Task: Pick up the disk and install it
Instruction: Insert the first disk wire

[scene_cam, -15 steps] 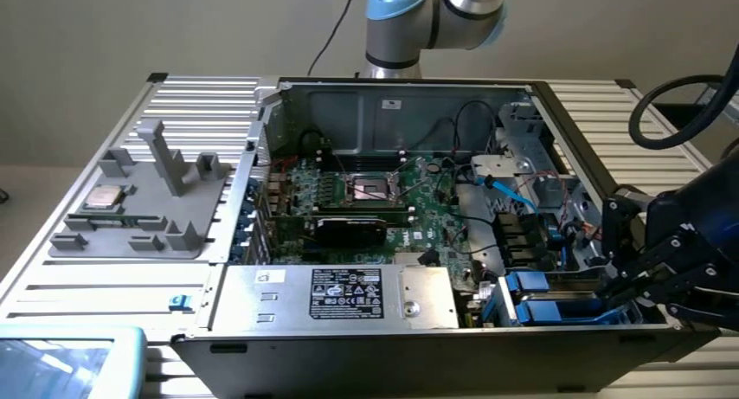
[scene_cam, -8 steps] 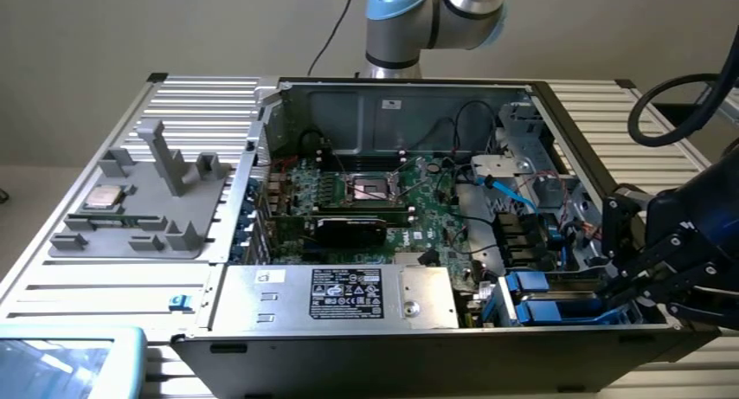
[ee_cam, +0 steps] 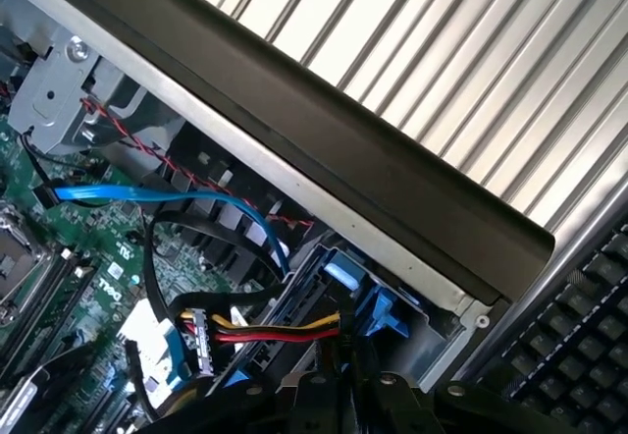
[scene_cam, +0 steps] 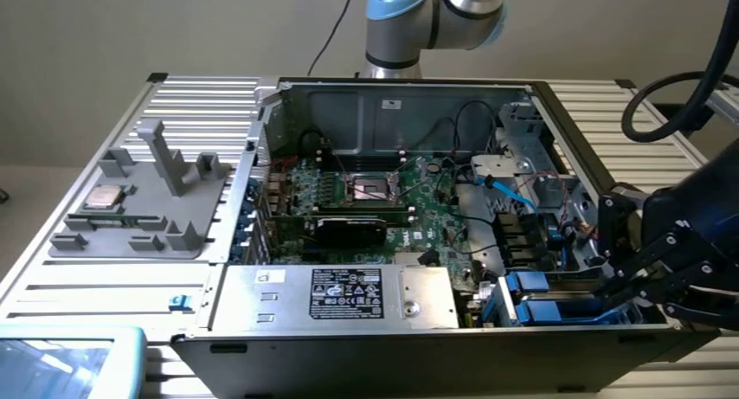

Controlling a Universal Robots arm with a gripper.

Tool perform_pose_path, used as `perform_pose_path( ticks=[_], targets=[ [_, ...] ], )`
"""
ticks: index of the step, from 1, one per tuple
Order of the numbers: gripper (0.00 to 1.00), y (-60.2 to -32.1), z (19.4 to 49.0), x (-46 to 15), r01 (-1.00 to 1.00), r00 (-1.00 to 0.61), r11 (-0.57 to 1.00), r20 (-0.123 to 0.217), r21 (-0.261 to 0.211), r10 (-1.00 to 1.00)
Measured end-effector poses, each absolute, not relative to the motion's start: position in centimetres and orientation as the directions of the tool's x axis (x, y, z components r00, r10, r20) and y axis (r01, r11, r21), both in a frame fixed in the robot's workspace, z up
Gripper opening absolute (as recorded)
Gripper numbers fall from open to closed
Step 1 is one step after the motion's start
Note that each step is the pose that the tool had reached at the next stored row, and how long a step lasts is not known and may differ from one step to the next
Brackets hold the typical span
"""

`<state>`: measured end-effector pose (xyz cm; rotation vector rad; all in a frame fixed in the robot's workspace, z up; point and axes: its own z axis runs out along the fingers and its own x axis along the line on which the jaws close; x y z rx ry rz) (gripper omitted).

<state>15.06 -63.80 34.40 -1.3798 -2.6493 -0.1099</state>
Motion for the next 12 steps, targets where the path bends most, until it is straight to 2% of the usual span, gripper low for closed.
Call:
perform_pose_path(
  ticks=[12],
  targets=[
    [0.16, -63.8, 34.43, 14.79, 0.842, -0.531, 0.539, 0.155, -0.014, 0.833]
  ],
)
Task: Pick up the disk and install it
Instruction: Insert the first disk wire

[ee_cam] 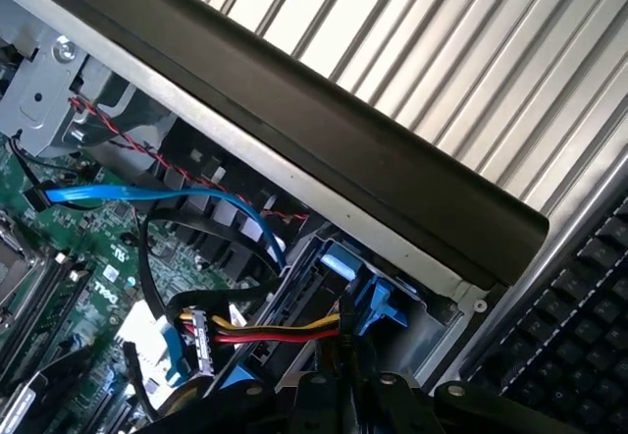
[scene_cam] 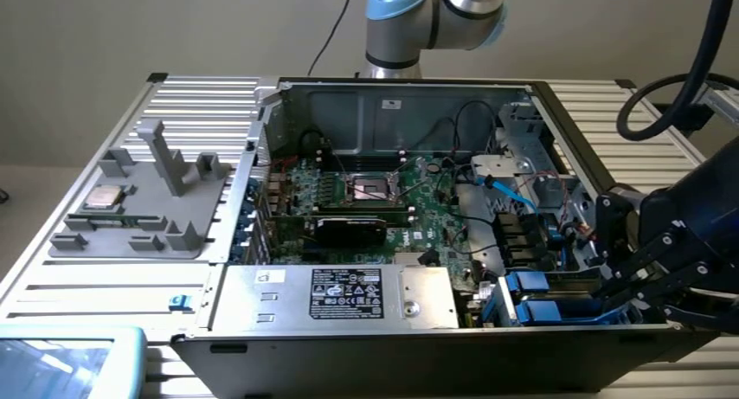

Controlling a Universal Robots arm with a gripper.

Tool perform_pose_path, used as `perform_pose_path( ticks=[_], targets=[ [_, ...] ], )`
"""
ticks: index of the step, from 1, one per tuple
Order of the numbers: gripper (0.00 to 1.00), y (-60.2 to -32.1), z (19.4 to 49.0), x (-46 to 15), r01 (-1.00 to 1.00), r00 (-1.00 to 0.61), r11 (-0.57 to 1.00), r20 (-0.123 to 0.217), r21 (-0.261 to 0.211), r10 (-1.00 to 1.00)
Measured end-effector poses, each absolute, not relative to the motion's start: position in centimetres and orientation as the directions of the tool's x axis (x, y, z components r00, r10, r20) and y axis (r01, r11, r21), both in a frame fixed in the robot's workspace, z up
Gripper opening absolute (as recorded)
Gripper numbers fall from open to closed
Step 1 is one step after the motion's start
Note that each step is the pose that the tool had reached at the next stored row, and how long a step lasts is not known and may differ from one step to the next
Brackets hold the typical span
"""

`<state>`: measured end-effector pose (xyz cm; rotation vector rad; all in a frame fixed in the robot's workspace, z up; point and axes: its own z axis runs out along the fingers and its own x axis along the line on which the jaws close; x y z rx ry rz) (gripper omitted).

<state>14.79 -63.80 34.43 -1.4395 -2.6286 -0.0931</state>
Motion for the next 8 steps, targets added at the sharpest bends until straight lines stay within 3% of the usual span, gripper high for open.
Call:
perform_pose_path(
  ticks=[5, 8],
  targets=[
    [0.16, -63.75, 34.45, 14.77, 0.854, -0.512, 0.52, 0.143, -0.022, 0.847],
    [0.16, -63.59, 34.44, 14.76, 0.854, -0.512, 0.518, 0.099, -0.048, 0.853]
  ],
)
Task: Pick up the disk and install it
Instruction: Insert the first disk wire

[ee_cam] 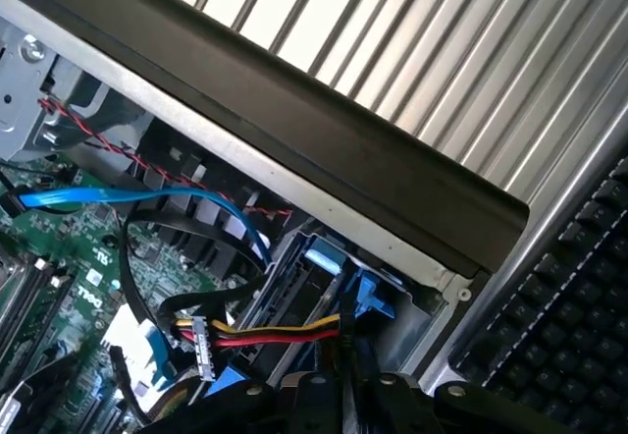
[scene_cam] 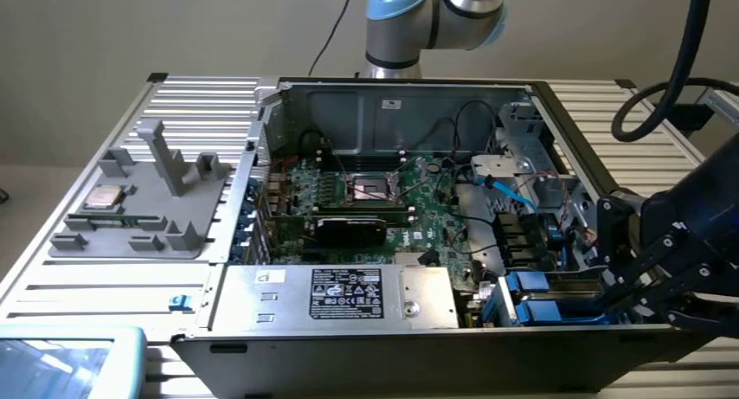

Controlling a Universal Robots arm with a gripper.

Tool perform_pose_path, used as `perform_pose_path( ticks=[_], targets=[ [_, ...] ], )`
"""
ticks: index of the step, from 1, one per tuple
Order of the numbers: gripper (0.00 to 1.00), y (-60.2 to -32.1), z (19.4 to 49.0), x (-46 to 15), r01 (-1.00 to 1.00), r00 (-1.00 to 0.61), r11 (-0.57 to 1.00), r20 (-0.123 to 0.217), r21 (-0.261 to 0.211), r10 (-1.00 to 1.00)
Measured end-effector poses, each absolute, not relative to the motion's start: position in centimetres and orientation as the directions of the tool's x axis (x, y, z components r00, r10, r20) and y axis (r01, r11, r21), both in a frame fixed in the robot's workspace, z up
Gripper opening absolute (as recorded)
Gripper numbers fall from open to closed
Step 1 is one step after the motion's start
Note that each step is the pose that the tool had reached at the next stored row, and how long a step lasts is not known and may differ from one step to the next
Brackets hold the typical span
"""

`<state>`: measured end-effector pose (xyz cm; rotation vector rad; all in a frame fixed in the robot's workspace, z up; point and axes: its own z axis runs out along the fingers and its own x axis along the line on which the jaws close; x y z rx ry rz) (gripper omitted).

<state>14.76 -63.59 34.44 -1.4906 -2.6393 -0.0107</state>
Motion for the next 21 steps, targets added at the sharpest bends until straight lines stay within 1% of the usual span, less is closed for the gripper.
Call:
perform_pose_path(
  ticks=[1, 2, 9, 16, 21],
  targets=[
    [0.16, -63.5, 34.4, 14.8, 0.854, -0.512, 0.517, 0.088, -0.055, 0.855],
    [0.16, -63.5, 34.4, 14.8, 0.854, -0.512, 0.517, 0.085, -0.057, 0.855],
    [0.16, -63.1, 34.4, 14.8, 0.858, -0.506, 0.511, 0.083, -0.058, 0.859],
    [0.16, -62.2, 34.4, 14.8, 0.858, -0.506, 0.509, 0.064, -0.069, 0.86],
    [0.16, -61.3, 34.4, 14.7, 0.858, -0.506, 0.507, 0.04, -0.083, 0.862]
  ],
)
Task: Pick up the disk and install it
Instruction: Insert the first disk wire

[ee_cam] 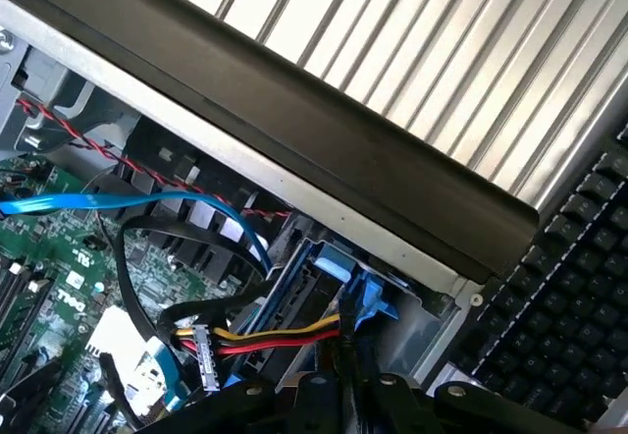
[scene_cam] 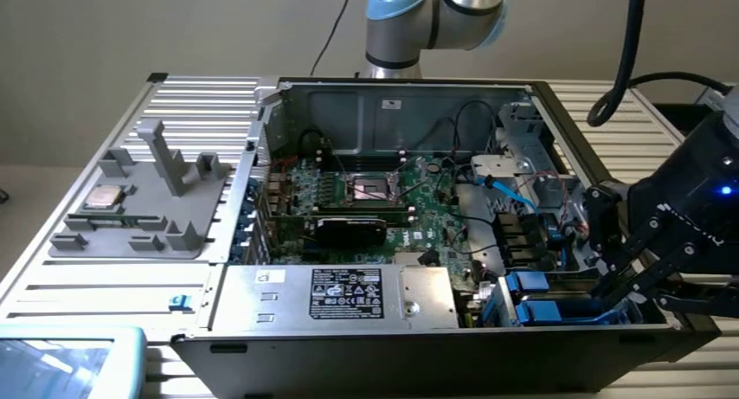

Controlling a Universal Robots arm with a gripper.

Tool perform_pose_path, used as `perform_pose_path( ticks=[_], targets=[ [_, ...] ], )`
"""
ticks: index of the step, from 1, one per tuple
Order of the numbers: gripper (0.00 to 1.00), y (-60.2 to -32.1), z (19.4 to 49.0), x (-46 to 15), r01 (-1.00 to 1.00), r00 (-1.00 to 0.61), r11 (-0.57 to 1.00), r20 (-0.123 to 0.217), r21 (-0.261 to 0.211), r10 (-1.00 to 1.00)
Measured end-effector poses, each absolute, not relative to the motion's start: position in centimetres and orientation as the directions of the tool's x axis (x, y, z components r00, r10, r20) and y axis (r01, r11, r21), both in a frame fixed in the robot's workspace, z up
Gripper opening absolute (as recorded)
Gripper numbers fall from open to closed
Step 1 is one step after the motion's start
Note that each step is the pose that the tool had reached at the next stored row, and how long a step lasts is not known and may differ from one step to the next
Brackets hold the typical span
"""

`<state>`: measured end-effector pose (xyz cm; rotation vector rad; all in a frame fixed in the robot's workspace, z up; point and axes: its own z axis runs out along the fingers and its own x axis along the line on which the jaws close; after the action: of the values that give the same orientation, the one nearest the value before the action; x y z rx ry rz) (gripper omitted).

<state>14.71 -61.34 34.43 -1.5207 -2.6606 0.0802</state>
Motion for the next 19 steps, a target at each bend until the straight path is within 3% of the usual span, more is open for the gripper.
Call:
perform_pose_path(
  ticks=[9, 19],
  targets=[
    [0.16, -61.1, 34.43, 14.64, 0.863, -0.497, 0.497, 0.026, -0.092, 0.867],
    [0.16, -61.1, 34.42, 14.53, 0.875, -0.475, 0.469, -0.026, -0.12, 0.879]
  ],
)
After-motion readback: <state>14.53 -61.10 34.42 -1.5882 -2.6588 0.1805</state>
